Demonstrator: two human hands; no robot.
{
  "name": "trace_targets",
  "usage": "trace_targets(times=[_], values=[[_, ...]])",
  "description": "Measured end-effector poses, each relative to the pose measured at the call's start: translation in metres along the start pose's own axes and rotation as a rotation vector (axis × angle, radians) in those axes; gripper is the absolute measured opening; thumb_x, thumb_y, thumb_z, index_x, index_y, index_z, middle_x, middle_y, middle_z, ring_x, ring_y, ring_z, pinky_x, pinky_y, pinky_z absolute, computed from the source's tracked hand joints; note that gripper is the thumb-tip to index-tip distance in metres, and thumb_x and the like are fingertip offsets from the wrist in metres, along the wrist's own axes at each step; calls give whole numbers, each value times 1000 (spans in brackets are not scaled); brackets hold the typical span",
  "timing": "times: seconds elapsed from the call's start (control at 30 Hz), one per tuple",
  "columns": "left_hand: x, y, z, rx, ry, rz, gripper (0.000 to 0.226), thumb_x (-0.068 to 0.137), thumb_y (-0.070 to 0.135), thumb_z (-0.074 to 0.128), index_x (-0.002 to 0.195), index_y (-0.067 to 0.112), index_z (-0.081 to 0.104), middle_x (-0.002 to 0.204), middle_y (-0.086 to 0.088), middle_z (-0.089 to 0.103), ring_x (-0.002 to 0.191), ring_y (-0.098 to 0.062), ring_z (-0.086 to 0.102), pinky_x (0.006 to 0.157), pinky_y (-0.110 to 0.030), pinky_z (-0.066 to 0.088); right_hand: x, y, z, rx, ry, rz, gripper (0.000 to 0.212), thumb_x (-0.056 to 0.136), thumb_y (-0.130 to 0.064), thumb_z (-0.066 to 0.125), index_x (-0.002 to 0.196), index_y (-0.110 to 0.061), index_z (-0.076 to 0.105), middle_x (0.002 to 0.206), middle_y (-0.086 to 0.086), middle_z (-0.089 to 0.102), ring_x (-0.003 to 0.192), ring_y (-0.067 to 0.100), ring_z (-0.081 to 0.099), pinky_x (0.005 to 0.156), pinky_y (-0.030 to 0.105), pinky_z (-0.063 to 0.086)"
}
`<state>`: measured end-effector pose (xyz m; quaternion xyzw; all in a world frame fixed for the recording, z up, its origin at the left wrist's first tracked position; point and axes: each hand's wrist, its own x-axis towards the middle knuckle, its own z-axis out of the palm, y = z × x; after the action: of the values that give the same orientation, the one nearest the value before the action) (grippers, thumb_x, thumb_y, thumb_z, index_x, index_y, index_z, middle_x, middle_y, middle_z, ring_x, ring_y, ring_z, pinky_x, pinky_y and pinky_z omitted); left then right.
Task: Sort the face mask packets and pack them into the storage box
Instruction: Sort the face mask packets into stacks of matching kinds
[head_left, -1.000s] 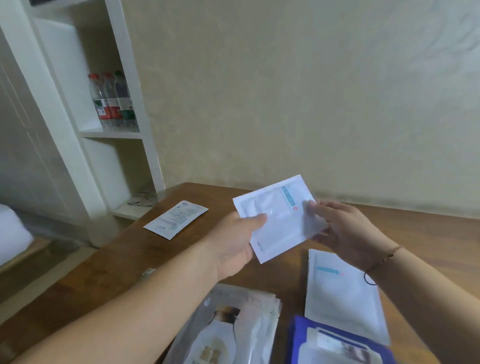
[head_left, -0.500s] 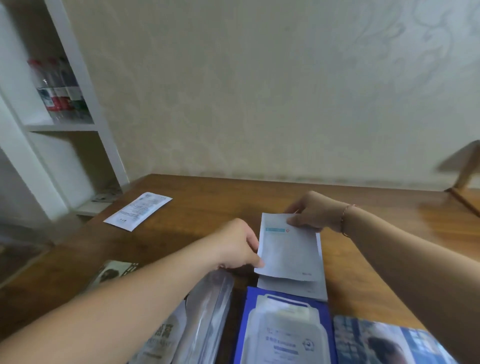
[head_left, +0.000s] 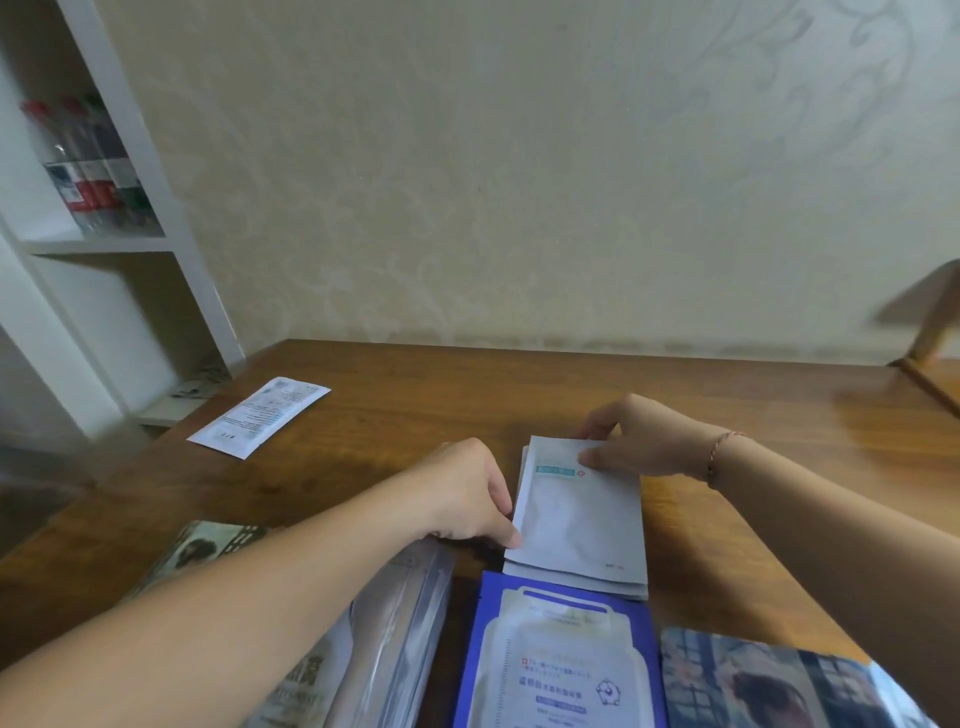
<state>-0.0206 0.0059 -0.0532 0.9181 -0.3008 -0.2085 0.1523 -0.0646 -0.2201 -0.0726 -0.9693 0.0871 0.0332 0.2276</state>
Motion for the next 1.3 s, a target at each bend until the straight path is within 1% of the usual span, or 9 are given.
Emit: trace_targets(times=[0.1, 0.23, 0.4, 0.53, 0.67, 0.77, 0.87, 1.07, 1.3], values=[[1, -6, 0, -2, -61, 18, 24, 72, 39, 86, 86, 22, 78, 76, 10, 69, 64, -4, 58, 56, -20, 44, 0, 2, 8, 30, -7, -20, 30, 91, -37, 62, 120, -29, 65, 114, -8, 64, 98, 11, 59, 81, 23, 47], [3, -11, 2, -9, -114, 53, 23, 73, 40, 85, 84, 22, 76, 80, 5, 71, 70, -9, 60, 64, -26, 48, -5, 10, 24, -39, 67, -48, 37, 94, -44, 54, 129, -33, 58, 123, -7, 59, 114, 17, 52, 96, 32, 44], [3, -10, -14, -16, -172, 58, 31, 77, 52, 78, 91, 24, 75, 79, 9, 69, 73, -10, 59, 69, -28, 48, -8, 19, 28, -60, 100, -70, 39, 95, -51, 47, 132, -40, 52, 107, -15, 47, 115, 15, 44, 100, 36, 41], [22, -51, -52, -17, 117, -60, 39, 87, 54, 65, 113, 24, 68, 109, 5, 68, 98, -13, 63, 89, -35, 53, -5, 19, 26, 83, 285, -36, 61, 79, -74, 38, 123, -35, 59, 104, -13, 55, 99, 13, 51, 82, 29, 45], [36, -144, -70, 491, 363, -322, 53, 95, 48, 56, 135, 14, 52, 137, -6, 50, 121, -27, 51, 98, -42, 46, 6, -2, 26, 125, 408, -105, 94, 55, -100, 13, 111, -40, 58, 99, -13, 59, 87, 7, 54, 67, 22, 40], [37, -201, -74, 456, 418, -473, 60, 95, 56, 50, 136, 12, 49, 139, -8, 48, 123, -27, 50, 96, -39, 46, 16, -24, 26, 111, 435, -181, 89, 59, -98, 16, 109, -39, 61, 98, -17, 60, 88, 3, 55, 69, 20, 40], [39, -221, -77, 427, 398, -498, 53, 98, 58, 43, 125, 15, 58, 127, -8, 60, 113, -26, 57, 81, -33, 44, 23, -46, 29, 90, 428, -228, 66, 78, -79, 30, 113, -35, 64, 102, -18, 60, 93, 3, 55, 74, 21, 40], [37, -199, -68, 857, 368, -252, 28, 101, 17, 39, 117, 15, 63, 112, -8, 68, 98, -29, 64, 68, -33, 40, 35, -80, 46, 76, 349, -308, 58, 79, -79, 30, 109, -41, 61, 102, -22, 60, 94, -3, 55, 71, 10, 39], [8, -161, -63, 824, 466, 8, 30, 98, 13, 45, 127, 19, 49, 103, -4, 64, 90, -28, 64, 69, -37, 44, 39, -128, 56, -229, 346, -476, 68, 86, -45, 65, 146, -31, 36, 145, -10, 41, 135, 15, 34, 108, 31, 39]])
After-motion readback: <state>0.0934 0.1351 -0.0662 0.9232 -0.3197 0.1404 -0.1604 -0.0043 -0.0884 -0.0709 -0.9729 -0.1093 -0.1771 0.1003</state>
